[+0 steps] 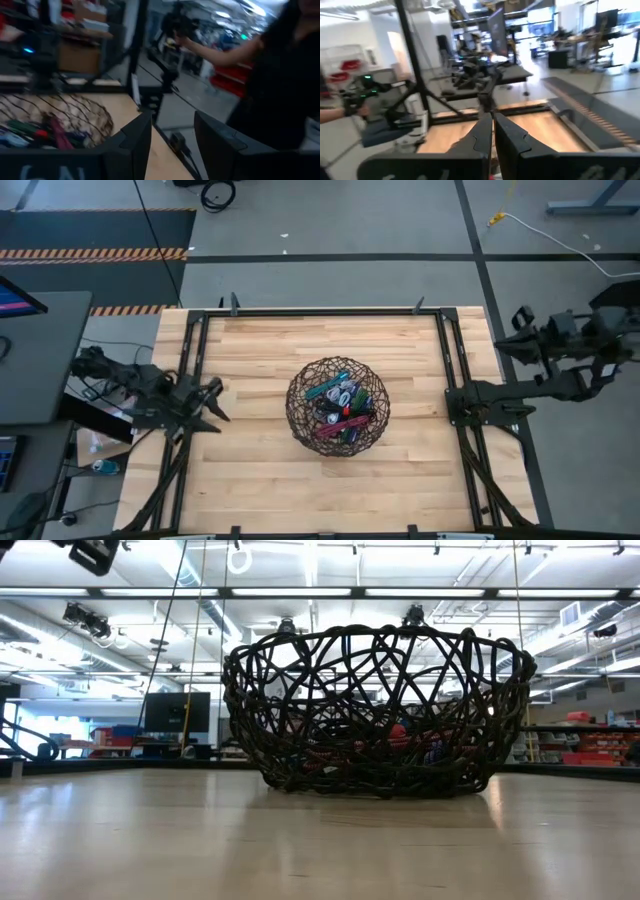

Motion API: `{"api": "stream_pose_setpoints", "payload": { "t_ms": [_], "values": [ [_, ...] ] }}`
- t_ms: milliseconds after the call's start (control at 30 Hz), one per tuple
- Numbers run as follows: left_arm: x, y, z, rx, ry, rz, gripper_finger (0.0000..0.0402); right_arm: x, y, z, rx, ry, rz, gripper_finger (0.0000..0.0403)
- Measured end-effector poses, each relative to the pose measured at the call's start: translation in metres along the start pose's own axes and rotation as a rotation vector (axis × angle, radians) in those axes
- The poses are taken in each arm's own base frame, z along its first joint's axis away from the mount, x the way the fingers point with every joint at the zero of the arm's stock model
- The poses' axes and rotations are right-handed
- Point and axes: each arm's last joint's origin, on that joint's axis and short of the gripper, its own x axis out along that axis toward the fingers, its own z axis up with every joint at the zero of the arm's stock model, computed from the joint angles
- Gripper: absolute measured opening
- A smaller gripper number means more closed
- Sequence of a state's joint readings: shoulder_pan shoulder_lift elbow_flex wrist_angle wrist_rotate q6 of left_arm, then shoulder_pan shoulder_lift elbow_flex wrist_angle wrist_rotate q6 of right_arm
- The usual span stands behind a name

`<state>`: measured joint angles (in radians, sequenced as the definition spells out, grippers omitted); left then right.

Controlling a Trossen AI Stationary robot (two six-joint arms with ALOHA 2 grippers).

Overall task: Pick and place USB-C Cables
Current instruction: Return to Home Position

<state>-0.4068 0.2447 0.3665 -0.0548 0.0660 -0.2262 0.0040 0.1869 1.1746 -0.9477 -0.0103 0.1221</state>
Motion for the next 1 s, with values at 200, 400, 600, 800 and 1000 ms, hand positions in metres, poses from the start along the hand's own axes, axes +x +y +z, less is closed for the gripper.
{"api": "stream_pose_setpoints", "payload": {
  "t_ms": [200, 400, 600, 800, 1000],
  "values": [
    [0.005, 0.001, -0.018, -0.022, 0.001, -0.107, 0.0156, 0.016, -0.004, -0.051, 0.096, 0.02, 0.065, 0.0025],
    [0.008, 0.007, -0.042, -0.005, 0.042, -0.12, 0.0156, 0.039, -0.007, -0.077, 0.114, 0.091, 0.08, 0.0025],
    [0.009, 0.012, -0.066, 0.04, -0.007, -0.12, 0.0156, 0.056, -0.01, -0.093, 0.066, 0.107, 0.059, 0.0025],
    [0.008, 0.016, -0.079, 0.049, -0.067, -0.114, 0.0156, 0.062, -0.011, -0.098, 0.07, 0.109, 0.053, 0.0025],
    [0.008, 0.021, -0.079, 0.119, -0.079, -0.011, 0.0156, 0.074, -0.012, -0.106, 0.081, 0.094, 0.047, 0.0025]
  ]
}}
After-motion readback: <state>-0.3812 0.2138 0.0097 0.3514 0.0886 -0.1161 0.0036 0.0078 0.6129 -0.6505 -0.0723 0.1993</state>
